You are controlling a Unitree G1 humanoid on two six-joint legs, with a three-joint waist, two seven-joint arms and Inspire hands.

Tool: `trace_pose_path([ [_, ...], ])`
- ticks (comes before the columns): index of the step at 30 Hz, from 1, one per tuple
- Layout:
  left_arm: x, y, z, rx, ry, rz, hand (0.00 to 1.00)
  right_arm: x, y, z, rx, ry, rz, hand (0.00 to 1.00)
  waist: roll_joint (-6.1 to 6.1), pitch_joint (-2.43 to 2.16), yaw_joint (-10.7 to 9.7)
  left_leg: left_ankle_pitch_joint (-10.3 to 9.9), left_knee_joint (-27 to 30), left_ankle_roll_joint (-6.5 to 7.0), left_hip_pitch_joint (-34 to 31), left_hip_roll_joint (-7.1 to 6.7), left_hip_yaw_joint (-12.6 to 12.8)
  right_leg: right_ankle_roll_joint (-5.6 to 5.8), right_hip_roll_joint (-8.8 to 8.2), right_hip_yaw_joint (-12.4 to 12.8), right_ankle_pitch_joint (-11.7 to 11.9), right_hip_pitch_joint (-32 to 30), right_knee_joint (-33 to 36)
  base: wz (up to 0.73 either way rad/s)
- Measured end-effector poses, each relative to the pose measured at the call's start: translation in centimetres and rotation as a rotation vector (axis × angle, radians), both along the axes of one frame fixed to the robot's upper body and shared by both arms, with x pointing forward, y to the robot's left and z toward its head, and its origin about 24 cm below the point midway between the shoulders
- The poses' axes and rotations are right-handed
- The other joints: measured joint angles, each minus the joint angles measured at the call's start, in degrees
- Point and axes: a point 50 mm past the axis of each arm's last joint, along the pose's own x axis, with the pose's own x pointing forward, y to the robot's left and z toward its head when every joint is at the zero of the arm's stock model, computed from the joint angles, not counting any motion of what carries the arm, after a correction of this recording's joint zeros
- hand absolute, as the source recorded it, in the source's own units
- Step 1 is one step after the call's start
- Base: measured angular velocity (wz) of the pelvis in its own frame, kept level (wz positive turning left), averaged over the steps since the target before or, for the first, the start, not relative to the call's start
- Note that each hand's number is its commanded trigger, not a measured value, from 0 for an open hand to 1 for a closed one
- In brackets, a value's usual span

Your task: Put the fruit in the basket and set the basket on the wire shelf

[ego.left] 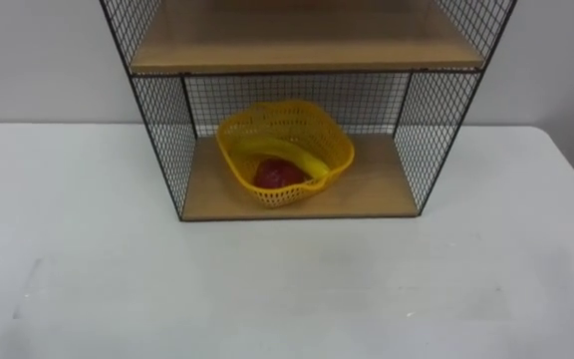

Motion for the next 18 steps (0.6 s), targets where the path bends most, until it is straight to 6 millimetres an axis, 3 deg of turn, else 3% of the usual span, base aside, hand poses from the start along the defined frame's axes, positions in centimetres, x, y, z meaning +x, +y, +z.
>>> trace_pose_path([
  [2, -2.1, 1.5, -0.6, -0.053, -0.018, 0.156, 0.00, -2.6, -1.8, -0.7, 0.077, -0.031, -0.183, 0.00, -0.04, -0.02, 0.0, 0.0, 0.5, 0.00, -1.2, 0.01, -0.2, 0.00, -0.12, 0.0, -0.3, -1.5, 1.3, 0.05],
  [6, -5.7, 2.6, -2.9, -0.200, -0.032, 0.381, 0.00, -6.9, -3.3, -2.5, 0.219, -0.073, -0.439, 0.00, -0.12, -0.07, -0.6, 0.0, 1.6, 0.01, -3.5, -0.05, -0.9, -0.02, -0.22, -0.5, -0.4, -3.3, 2.0, 0.11],
  [8, -8.5, 3.2, -4.3, -0.295, -0.046, 0.537, 0.00, -10.4, -3.8, -3.6, 0.310, -0.117, -0.640, 0.00, -0.21, -0.04, -0.7, -0.1, 2.1, -0.03, -3.9, -0.32, -1.5, -0.28, -0.52, -1.3, -1.0, -3.4, 2.3, 0.13],
  [9, -9.2, 3.2, -4.5, -0.311, -0.049, 0.579, 0.00, -11.3, -3.9, -3.7, 0.324, -0.131, -0.689, 0.00, -0.28, -0.03, -0.8, -0.1, 2.1, -0.14, -3.9, -0.50, -1.5, -0.29, -0.75, -1.4, -1.4, -3.5, 2.6, 0.06],
  [11, -12.0, 3.0, -5.7, -0.362, -0.010, 0.714, 0.00, -14.4, -3.4, -4.8, 0.378, -0.127, -0.849, 0.00, -0.28, -0.02, -1.2, -0.6, 3.1, -0.24, -4.2, -0.94, -1.6, -0.32, -1.50, -1.4, -3.3, -4.3, 4.4, 0.06],
  [13, -13.4, 2.5, -6.6, -0.393, 0.038, 0.783, 0.00, -16.0, -2.6, -5.7, 0.424, -0.112, -0.930, 0.00, -0.17, -0.03, -1.7, -1.0, 4.3, -0.35, -4.7, -0.99, -2.2, -0.31, -1.69, -1.6, -4.1, -4.4, 5.2, 0.15],
  [18, -15.6, 0.6, -9.3, -0.527, 0.140, 0.868, 0.00, -18.1, -0.1, -8.5, 0.563, -0.022, -1.019, 0.00, -0.19, -0.13, -2.8, -1.1, 4.8, -0.72, -5.0, -0.68, -2.7, -0.67, -1.64, -2.1, -4.0, -4.2, 5.1, 0.06],
])
